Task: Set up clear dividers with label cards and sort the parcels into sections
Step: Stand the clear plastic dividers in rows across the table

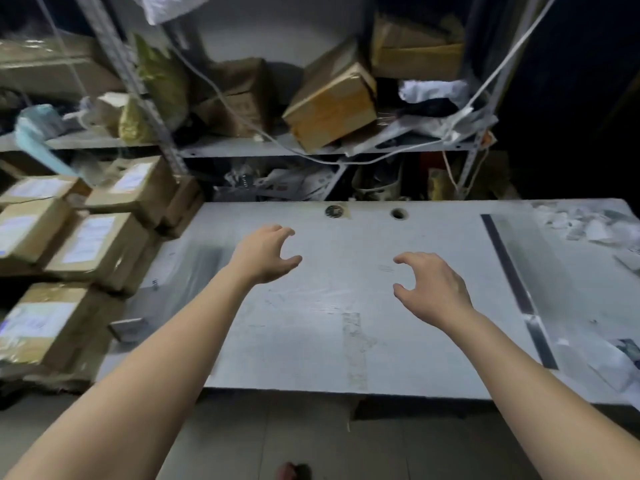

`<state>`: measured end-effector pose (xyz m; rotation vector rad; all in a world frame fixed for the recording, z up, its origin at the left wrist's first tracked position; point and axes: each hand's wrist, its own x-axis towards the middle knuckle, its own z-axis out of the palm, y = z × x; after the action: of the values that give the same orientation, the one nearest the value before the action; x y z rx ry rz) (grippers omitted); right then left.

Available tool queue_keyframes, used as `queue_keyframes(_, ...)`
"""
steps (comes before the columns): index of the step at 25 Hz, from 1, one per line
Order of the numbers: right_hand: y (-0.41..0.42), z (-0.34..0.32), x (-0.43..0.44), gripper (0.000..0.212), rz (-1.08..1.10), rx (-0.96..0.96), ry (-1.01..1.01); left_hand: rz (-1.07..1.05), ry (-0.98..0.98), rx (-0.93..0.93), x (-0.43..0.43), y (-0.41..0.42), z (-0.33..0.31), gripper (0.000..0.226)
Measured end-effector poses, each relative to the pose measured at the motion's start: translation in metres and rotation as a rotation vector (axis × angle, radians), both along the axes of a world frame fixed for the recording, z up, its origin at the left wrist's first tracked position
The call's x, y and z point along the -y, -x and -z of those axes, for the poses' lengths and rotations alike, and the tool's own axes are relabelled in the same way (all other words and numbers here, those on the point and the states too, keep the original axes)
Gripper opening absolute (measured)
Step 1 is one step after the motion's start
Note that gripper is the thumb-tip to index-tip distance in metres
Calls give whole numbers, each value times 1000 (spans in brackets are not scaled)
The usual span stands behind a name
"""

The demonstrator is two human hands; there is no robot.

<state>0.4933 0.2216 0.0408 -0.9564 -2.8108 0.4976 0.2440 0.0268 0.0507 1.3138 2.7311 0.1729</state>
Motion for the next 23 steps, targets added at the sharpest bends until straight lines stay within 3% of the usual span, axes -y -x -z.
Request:
queue_keyframes(12, 130, 16, 185, 46, -38, 24, 59, -27, -1, 46, 218, 129, 10, 54)
queue_keyframes(16, 158, 22, 223, 47, -29, 34, 123, 9, -21, 110, 226, 166, 18, 52)
queue_keyframes(23, 200, 59, 256, 46, -44, -25, 314, 165, 1, 155, 165, 220, 40, 34)
